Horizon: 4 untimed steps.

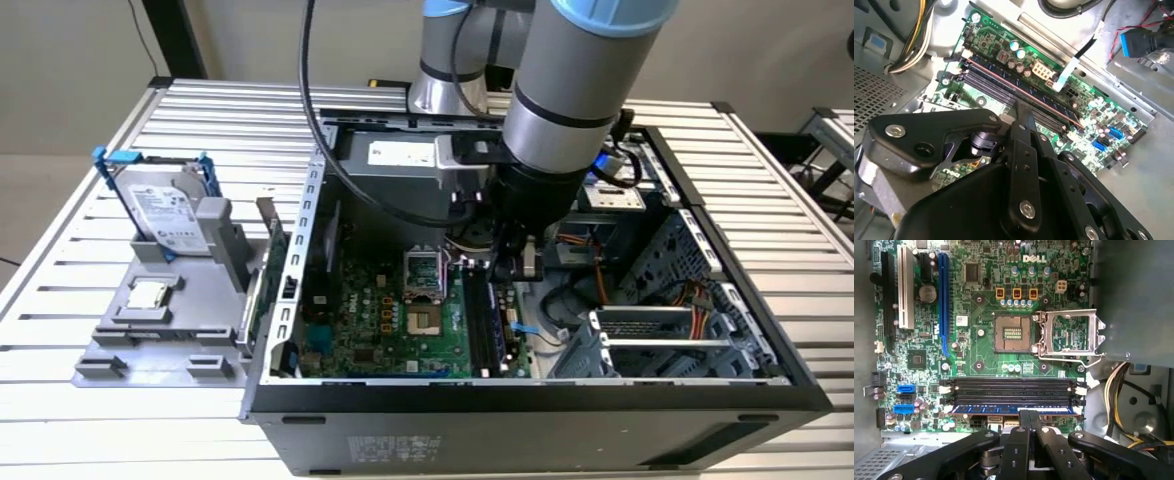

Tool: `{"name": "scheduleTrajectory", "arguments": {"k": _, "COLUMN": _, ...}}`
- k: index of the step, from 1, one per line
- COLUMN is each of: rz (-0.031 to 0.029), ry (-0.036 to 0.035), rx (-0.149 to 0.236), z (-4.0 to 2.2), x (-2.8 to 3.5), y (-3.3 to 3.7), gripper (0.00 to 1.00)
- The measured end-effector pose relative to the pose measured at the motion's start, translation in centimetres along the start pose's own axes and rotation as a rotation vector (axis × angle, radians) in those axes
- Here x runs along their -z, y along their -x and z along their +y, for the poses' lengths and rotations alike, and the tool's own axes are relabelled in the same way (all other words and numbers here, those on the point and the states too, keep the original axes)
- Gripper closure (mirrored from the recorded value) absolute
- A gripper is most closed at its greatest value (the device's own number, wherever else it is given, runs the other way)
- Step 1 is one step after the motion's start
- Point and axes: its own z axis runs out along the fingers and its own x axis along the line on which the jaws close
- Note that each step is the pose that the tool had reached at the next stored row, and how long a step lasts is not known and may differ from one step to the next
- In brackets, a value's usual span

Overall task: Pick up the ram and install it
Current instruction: 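Press down the ram until it locks into place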

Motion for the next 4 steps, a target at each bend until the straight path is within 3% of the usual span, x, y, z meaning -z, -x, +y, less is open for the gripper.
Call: {"name": "scheduleTrajectory", "arguments": {"k": 4, "rz": 0.0001, "ry": 0.0000, "rx": 0.000, "z": 0.00, "x": 0.01, "y": 0.00, "gripper": 1.00}}
